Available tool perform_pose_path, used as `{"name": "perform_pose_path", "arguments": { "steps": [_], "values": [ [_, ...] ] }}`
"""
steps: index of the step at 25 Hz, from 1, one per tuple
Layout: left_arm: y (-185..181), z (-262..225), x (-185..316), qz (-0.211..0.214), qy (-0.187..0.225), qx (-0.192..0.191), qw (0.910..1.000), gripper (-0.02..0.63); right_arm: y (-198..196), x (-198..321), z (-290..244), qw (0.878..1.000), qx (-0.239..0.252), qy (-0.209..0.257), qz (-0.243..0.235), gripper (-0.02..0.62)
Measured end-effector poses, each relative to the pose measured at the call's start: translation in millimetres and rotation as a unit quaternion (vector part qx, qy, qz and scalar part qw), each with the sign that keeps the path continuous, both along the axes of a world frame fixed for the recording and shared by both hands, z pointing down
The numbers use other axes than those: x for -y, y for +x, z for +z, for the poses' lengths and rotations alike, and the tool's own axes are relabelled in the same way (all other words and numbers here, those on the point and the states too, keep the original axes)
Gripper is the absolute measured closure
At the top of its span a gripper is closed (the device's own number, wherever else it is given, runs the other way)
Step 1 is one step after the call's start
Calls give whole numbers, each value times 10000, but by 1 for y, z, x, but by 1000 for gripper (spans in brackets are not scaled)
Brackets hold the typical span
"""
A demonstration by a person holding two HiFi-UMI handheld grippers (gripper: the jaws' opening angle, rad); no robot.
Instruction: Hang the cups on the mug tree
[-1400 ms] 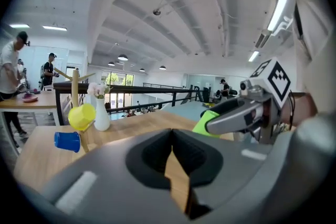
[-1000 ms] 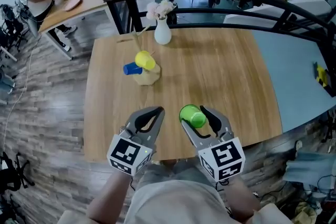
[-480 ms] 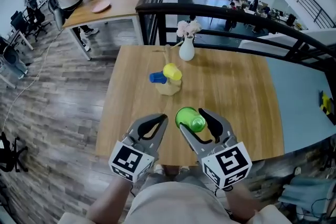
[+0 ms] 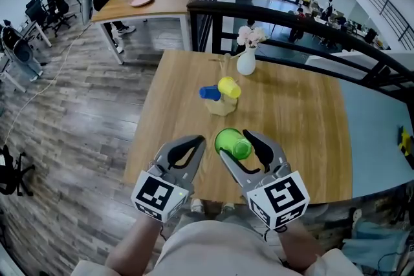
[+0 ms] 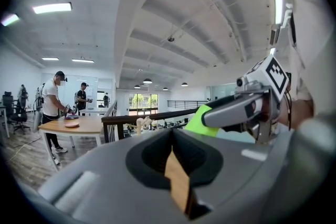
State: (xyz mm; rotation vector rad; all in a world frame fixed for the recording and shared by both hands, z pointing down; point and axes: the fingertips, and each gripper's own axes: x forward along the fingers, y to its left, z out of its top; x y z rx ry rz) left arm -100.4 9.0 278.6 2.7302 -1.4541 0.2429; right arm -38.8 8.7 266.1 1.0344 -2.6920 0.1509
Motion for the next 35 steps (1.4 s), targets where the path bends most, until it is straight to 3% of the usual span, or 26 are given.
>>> {"name": "perform_pose_path", "arguments": {
  "steps": [18,35],
  "values": [
    [-11,7,28,-107,-125,-41,9999,604,5,36,10,9997,-139,-91,169,334],
    [-11,-14,106,-53,141,-21,9999,603,54,149,-35,9919,-451,807,867,334]
  ]
}}
